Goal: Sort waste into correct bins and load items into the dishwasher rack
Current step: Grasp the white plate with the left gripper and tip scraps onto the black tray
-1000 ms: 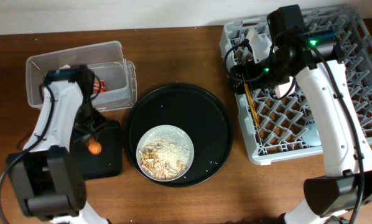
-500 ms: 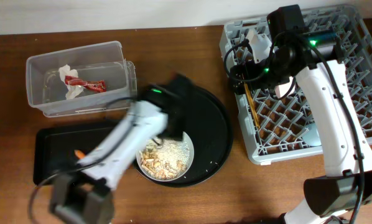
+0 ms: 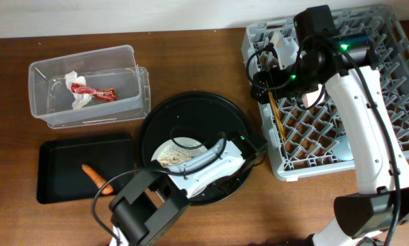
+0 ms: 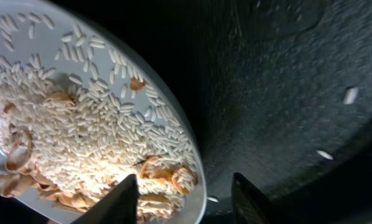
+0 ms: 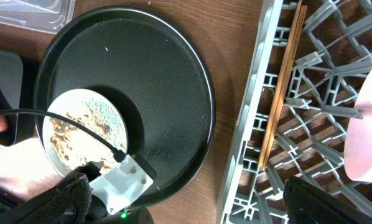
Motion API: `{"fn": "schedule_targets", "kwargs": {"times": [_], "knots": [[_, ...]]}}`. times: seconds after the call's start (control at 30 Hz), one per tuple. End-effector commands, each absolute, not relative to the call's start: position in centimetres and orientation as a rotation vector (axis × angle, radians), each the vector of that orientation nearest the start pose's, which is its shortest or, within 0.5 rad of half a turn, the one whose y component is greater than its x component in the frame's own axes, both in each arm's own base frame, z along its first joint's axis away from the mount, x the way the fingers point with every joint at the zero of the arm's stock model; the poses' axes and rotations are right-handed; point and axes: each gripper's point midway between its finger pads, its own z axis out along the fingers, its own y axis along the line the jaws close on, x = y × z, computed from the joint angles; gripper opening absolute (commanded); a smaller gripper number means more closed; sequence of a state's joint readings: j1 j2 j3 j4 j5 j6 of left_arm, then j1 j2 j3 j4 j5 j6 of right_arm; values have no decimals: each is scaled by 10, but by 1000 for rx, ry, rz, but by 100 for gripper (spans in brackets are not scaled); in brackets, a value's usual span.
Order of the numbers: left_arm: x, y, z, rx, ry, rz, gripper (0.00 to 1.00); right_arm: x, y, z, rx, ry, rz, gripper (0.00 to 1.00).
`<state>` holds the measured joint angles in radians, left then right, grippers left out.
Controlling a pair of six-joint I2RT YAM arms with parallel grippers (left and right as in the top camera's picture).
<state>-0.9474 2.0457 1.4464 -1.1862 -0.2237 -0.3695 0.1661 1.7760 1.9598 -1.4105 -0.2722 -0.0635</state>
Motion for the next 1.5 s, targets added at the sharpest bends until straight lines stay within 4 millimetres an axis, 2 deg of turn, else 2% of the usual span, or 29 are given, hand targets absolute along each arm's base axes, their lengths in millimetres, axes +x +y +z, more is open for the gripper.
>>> {"fn": "schedule_targets", "kwargs": {"times": [0.0, 0.03, 0.07, 0.17, 0.33, 0.43, 0.53, 0.63, 0.7, 0.73, 0.8, 0.9, 0.97, 1.13, 1.2, 1.3, 1.47], "knots": [[218, -230, 7, 1012, 2972, 600, 30, 371, 112, 252, -392, 2754, 417, 98], [217, -229, 5, 1013, 2976, 602, 18, 371, 112, 252, -392, 2754, 418, 98], [215, -228, 3, 1018, 2978, 606, 1, 371, 112, 252, -392, 2754, 418, 98], [203, -231, -3, 1164, 2984, 584, 0, 371, 112, 252, -392, 2754, 418, 98], [201, -228, -8, 1184, 2964, 625, 0, 371, 112, 252, -392, 2754, 418, 98], [215, -210, 5, 1035, 2901, 817, 0, 371, 112, 252, -392, 2754, 418, 98], [219, -208, 25, 986, 2883, 809, 0, 371, 112, 252, -392, 2754, 418, 98], [227, -214, 58, 930, 2819, 698, 0, 371, 112, 252, -392, 2754, 418, 98], [233, -213, 92, 852, 2781, 579, 0, 371, 112, 252, -392, 2754, 417, 98], [235, -211, 102, 821, 2771, 545, 0, 371, 112, 252, -392, 2754, 417, 98], [244, -200, 129, 718, 2747, 460, 0, 371, 112, 252, -392, 2754, 418, 98], [258, -175, 157, 522, 2765, 322, 0, 371, 112, 252, -392, 2754, 417, 98], [265, -153, 164, 359, 2838, 186, 0, 371, 112, 252, -392, 2754, 418, 98], [281, -106, 160, 165, 2943, 86, 0, 371, 112, 252, -392, 2754, 418, 98], [289, -90, 159, 115, 2972, -36, 0, 371, 112, 252, -392, 2754, 418, 98], [295, -79, 160, 75, 2973, -145, 0, 371, 112, 252, -392, 2754, 418, 98], [303, -64, 169, 9, 2930, -435, 0, 371, 112, 252, -392, 2754, 418, 98]]}}
